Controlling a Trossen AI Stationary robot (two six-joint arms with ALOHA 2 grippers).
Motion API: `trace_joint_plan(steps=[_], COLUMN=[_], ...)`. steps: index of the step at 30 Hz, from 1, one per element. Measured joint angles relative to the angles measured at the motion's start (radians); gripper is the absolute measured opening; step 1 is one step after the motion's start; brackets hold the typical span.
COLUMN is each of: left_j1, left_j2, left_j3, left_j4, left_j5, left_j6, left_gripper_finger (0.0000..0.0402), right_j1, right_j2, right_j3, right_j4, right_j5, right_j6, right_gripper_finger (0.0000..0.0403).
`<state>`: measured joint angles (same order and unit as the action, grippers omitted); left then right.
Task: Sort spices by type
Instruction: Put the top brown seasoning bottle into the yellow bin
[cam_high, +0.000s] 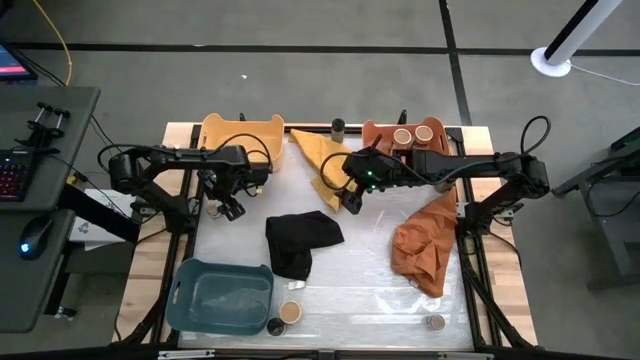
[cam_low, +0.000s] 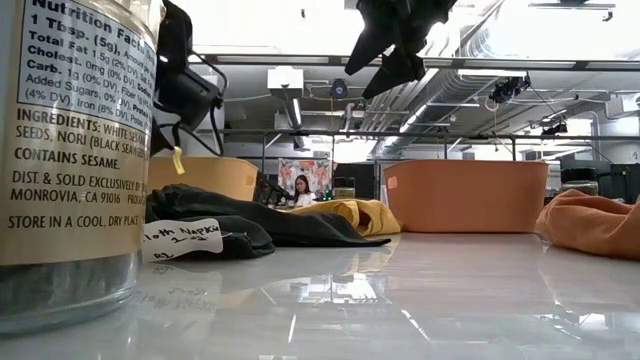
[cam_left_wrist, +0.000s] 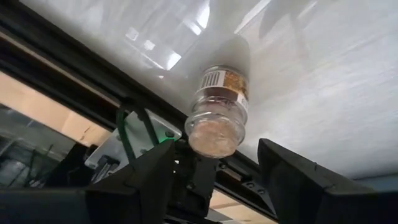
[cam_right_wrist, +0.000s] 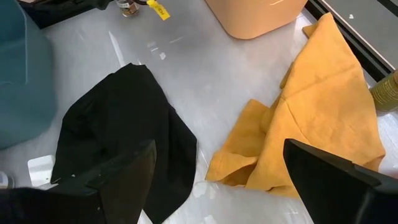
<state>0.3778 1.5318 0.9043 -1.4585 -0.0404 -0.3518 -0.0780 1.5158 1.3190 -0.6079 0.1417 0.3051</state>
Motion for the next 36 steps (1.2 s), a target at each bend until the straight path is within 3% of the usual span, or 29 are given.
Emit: trace_joint_plan(steps=[10, 36], left_j1=[0.029, 0.029], left_j2=[0.0, 0.0], left_j3=[-0.105, -0.137], left_j4=[0.041, 0.182], left_j5=[0.05, 0.031], left_j6=[0.016, 0.005], left_gripper_finger=[0.0218, 0.0218], right_j1=[0.0, 0.0], right_j2=[0.0, 0.044], right_j3=[0.0, 0.0], right_j4=[0.0, 0.013], right_j5=[0.0, 0.003], right_j6=[0.005, 0.027], right_gripper_finger=[0.0348, 0.0348])
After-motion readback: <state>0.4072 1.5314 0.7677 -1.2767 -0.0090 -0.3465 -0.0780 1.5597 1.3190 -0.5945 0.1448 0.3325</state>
